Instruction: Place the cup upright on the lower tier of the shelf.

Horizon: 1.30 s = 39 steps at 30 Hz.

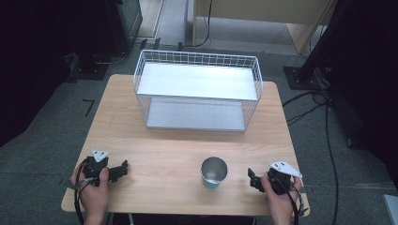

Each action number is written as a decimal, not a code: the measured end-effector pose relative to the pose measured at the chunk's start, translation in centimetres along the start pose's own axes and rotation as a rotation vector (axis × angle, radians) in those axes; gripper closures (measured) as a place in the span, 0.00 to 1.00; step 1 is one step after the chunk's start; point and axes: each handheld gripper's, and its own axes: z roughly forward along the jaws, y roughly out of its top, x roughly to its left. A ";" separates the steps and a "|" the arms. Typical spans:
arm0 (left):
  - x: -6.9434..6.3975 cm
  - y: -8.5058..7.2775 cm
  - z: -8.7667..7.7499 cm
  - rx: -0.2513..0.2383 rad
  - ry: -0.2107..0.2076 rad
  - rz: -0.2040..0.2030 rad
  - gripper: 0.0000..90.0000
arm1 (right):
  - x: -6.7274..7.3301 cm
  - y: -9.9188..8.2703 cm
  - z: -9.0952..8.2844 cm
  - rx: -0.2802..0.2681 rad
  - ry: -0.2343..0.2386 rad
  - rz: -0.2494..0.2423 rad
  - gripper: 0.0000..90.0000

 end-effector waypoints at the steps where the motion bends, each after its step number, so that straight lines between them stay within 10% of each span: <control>1: 0.0 0.0 0.0 0.000 0.000 0.000 0.00 | 0.0 0.0 0.0 0.000 0.000 0.000 0.04; 39: 0.0 0.0 0.0 0.000 0.000 0.000 0.00 | 7.7 -1.5 -0.3 0.003 0.243 -0.165 0.04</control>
